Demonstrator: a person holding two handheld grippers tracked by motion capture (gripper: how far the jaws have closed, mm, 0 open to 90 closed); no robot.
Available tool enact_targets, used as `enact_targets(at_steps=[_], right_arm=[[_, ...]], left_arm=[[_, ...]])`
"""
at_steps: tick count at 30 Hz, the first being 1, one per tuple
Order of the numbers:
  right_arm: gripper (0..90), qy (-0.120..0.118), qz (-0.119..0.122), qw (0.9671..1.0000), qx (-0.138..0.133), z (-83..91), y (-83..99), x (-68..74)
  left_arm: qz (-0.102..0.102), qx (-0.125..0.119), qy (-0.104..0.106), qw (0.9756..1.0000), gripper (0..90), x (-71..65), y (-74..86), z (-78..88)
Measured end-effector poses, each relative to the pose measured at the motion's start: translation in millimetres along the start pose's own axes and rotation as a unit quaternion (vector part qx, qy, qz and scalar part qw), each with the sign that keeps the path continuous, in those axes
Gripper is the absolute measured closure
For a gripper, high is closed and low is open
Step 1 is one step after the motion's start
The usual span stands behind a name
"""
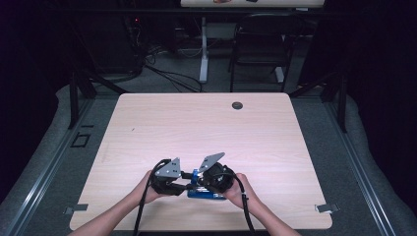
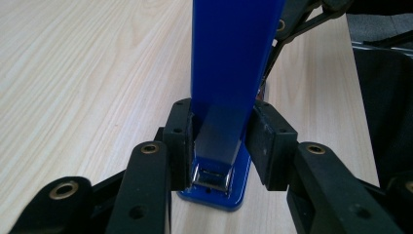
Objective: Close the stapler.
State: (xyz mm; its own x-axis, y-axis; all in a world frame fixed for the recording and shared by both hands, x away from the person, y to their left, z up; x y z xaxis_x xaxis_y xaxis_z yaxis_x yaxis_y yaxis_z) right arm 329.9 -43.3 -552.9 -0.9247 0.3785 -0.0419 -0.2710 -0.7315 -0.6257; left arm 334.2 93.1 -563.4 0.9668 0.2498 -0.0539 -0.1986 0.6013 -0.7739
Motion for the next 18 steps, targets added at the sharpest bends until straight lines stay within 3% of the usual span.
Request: enact_targets(at_steps=[5,18], right_arm=[[89.8,0.005,-0.003,1.0,0.003,6.3,3.3,-4.3],[89.0,0.008,-0.025,0.9995,0.016,22.1,23.0,-13.0]], left_arm=[[-0.008,0.003,0.0,1.0,64.2,-1.1,-2.8,-5.8],[-0.002,0.007,0.004,1.0,63.0,-2.6,-5.6,-22.0]])
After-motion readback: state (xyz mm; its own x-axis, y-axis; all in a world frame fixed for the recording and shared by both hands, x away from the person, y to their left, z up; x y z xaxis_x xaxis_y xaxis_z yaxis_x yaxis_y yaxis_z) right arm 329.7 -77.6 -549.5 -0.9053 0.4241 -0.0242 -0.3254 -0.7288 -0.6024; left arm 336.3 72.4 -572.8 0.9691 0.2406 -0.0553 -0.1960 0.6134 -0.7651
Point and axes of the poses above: each handheld gripper's, and its own axes: z roughly backward along the jaws, y roughly out of its underside, x roughly to its left, the point moved 5 cm from there along -z, roughly forward along the jaws, and after that the axes turned 5 degrees about z, right-handed, at the moved point
